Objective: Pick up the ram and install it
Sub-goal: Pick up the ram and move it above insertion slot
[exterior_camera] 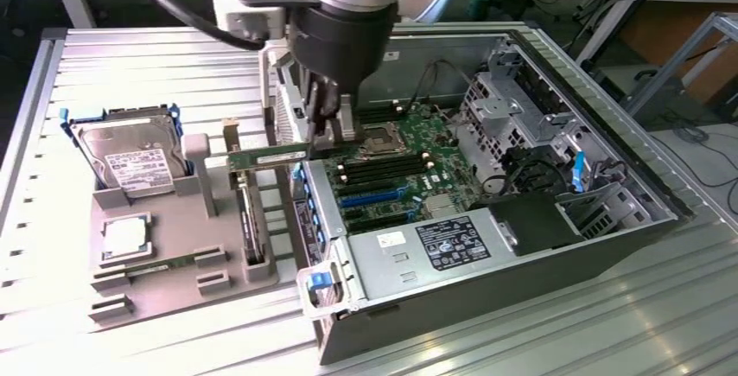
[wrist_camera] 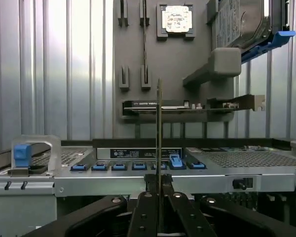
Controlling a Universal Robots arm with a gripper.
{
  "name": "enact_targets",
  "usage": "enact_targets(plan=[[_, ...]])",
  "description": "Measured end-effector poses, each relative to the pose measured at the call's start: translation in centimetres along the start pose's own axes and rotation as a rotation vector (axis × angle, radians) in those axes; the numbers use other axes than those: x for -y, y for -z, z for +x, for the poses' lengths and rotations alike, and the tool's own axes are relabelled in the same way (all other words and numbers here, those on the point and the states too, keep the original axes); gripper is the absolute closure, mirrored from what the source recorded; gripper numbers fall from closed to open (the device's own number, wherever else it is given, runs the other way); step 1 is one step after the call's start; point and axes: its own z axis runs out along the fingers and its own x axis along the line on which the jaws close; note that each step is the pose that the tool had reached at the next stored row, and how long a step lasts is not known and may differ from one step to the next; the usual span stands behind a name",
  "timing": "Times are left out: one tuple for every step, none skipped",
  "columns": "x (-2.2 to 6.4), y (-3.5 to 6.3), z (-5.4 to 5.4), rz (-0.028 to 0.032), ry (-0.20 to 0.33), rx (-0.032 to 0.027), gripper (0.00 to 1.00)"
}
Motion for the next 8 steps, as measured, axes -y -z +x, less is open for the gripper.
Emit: enact_targets(plan=[[0.86,0.04,-0.2,-0.0001,0.0,-0.0001,0.86],[1.76,0.07,-0.3,-0.0001,0.0,-0.0001,0.86],[2.47,0.1,-0.4,-0.0002,0.0,0.0,0.86],[3.2,0.12,-0.5,-0.0002,0.0,0.0,0.86],[4.13,0.16,-0.6,-0.0003,0.0,-0.0001,0.86],[4.95,0.2,-0.7,-0.0004,0.0,-0.0001,0.86],[6.08,0.24,-0.8,-0.0005,0.0,0.0001,0.86],[6.84,0.27,-0.9,-0.0006,0.0,0.0,0.86]])
